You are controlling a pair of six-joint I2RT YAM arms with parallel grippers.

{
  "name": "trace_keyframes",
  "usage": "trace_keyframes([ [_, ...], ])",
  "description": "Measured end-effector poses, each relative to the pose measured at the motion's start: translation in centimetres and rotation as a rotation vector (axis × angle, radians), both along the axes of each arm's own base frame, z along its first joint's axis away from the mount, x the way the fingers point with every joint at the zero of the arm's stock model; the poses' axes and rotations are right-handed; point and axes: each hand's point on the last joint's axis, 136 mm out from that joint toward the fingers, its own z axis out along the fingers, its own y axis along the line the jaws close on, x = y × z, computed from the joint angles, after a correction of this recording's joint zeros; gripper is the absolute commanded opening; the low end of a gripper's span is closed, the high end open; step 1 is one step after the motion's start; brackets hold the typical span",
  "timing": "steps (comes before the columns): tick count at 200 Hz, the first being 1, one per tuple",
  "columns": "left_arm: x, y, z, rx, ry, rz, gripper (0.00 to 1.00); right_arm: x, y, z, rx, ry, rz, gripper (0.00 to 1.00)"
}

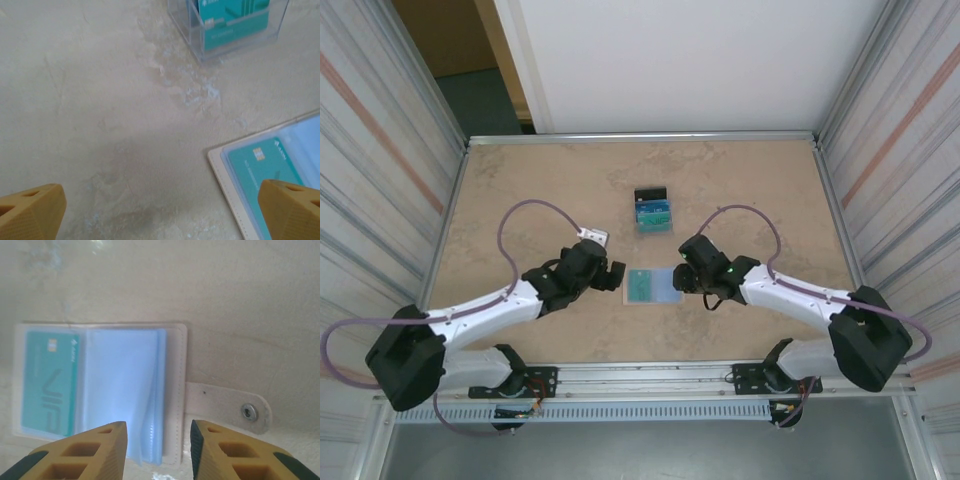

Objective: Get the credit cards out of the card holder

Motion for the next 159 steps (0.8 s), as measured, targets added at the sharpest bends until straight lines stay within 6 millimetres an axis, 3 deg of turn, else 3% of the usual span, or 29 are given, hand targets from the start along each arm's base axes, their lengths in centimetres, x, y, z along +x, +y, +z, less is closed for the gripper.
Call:
trace_keyframes([
  [66, -0.5, -0.8, -4.8, 0.083, 0.123, -0.043, 0.99, 0.2, 3.9, 1.1, 0.184, 0.033, 0.064, 0.37],
  [116, -0.8, -1.5, -6.1, 0.098, 0.154, -0.080, 0.99, 0.5, 6.6, -0.1, 0.252, 0.109, 0.094, 0.32],
  [159, -0.8, -2.2, -6.4, 0.081, 0.165, -0.104, 0.99, 0.7, 7.6, -0.7, 0.280, 0.143, 0.097, 0.29],
])
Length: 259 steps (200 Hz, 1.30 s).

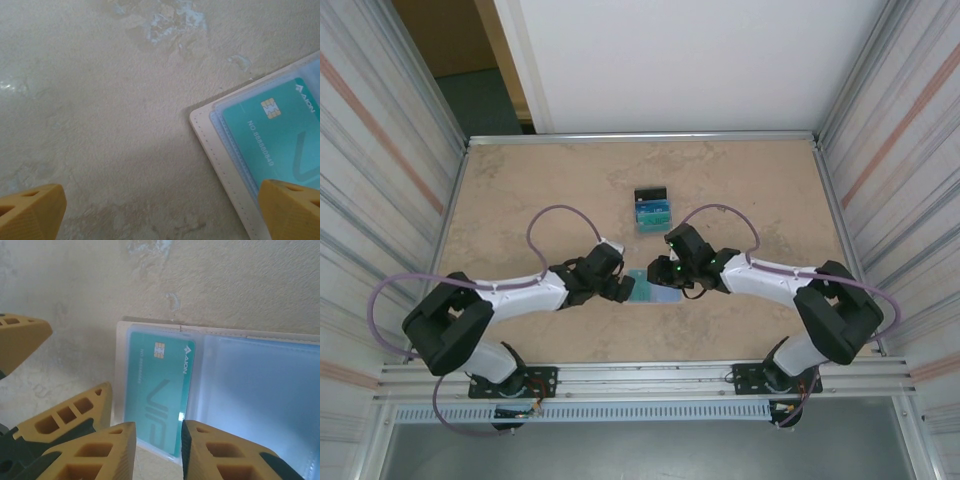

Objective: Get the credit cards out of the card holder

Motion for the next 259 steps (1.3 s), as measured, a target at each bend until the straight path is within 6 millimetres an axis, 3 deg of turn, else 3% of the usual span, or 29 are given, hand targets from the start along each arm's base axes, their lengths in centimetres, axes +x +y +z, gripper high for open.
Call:
trace_keyframes([
  [145, -0.5, -0.6, -1.4, 0.013, 0.040, -0.036, 0.99, -0.7, 0.2, -2.6, -0.008, 0.113, -0.015, 0.19],
  [218, -0.6, -0.5, -1.4, 0.015, 0.043, -0.032, 0.99, 0.3, 0.9, -2.1, 0.061, 0.114, -0.021, 0.15],
  [259, -0.6, -0.5, -1.5, 0.017, 0.045, -0.032, 0.99, 0.4, 1.1, -3.0, 0.065, 0.131, -0.017, 0.15],
])
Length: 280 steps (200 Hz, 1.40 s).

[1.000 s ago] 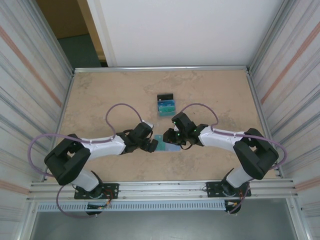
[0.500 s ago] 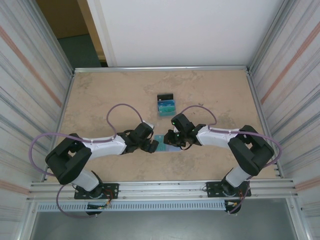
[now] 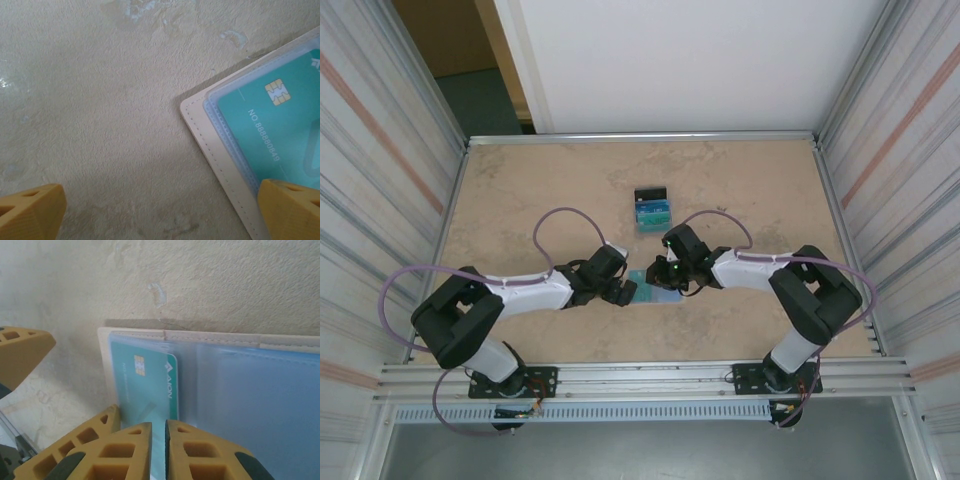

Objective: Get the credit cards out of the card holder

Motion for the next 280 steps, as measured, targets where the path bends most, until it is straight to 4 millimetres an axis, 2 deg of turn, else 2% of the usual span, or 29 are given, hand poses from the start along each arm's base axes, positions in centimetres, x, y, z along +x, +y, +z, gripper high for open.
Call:
trace_keyframes([
  [103, 0.0, 0.0, -0.1, -0.004, 0.004, 0.010, 0.99, -0.5, -0.6, -1.3, -0.002, 0.026, -0.016, 0.14],
  [190, 0.0, 0.0, -0.2, -0.011, 0.011, 0.025, 0.99, -0.7, -0.7, -1.1, 0.020, 0.019, -0.026, 0.13],
  [237, 0.0, 0.0, -0.2, -0.017, 0.016, 0.037, 0.99, -0.8, -0.4, -0.9, 0.055, 0.023, -0.027, 0.10],
  [280, -0.1, 0.1, -0.3, -0.015, 0.018, 0.041, 0.99, -0.7, -0.2, -0.7, 0.082, 0.016, -0.022, 0.11],
])
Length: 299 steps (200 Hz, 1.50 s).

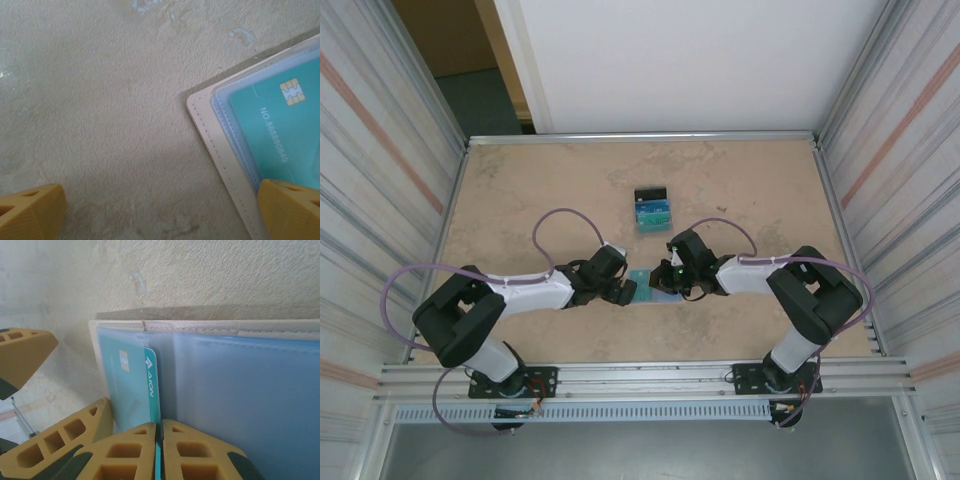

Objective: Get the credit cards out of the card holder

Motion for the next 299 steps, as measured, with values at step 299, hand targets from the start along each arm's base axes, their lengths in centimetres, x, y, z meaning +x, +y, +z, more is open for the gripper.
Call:
trace_keyframes([
  [299, -0.2, 0.4, 0.1, 0.024, -0.003, 0.024, 0.99, 0.5, -2.9, 0.2, -0.040, -0.019, 0.001, 0.00],
])
